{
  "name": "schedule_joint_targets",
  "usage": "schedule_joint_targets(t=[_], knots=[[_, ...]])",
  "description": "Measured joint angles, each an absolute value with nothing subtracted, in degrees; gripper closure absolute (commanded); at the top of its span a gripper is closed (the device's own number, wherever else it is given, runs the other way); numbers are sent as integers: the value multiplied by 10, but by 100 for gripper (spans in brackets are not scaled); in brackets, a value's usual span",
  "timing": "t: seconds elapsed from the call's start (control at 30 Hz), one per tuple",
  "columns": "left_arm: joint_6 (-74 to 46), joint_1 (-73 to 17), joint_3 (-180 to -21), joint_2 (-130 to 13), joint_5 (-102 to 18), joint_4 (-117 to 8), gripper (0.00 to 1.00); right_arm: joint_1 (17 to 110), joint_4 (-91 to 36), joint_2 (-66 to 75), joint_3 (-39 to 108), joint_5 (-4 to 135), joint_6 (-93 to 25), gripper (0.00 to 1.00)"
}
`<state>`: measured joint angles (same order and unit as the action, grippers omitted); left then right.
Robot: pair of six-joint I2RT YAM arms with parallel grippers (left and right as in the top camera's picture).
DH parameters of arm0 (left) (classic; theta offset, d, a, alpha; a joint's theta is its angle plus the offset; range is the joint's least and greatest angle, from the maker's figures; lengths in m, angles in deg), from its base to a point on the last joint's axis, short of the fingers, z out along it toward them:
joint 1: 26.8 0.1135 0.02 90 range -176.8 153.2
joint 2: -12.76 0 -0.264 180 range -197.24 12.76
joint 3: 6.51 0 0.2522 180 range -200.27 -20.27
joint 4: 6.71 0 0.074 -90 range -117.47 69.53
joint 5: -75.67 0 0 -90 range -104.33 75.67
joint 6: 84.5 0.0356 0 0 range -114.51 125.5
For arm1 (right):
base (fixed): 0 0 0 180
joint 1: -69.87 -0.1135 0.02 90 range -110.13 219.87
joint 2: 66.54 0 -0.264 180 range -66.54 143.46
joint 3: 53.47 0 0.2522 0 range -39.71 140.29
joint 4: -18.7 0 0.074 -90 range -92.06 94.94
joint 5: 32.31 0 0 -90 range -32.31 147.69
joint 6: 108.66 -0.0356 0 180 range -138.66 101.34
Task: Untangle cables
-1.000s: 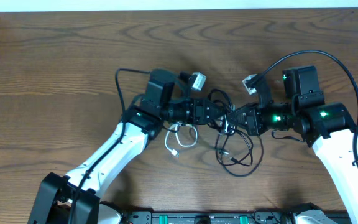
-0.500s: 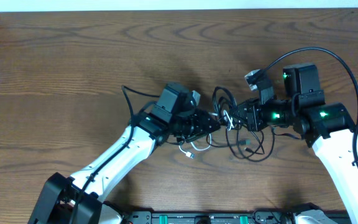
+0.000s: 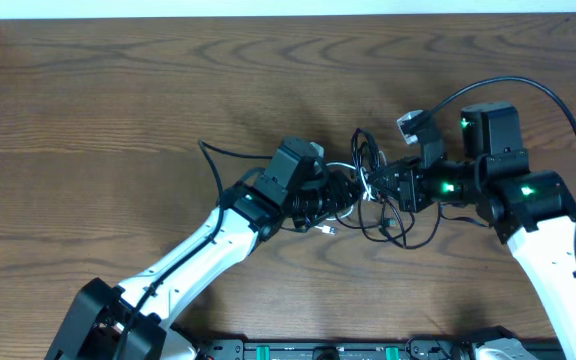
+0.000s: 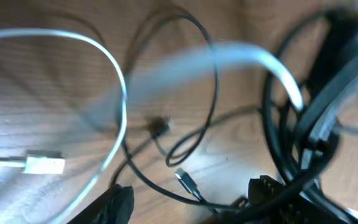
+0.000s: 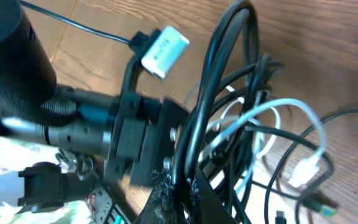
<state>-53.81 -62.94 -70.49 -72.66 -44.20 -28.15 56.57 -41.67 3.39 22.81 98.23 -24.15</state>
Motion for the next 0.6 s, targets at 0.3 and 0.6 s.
schedule_joint_targets(t=[0.3,0.6], knots=[[-589,-595,-705,-727,-455,-221,36,566,-433,23,228,962,-247,99],[-606,-619,-705,-728,-483,-204,44,566,-433,23,228,962,-250,99]])
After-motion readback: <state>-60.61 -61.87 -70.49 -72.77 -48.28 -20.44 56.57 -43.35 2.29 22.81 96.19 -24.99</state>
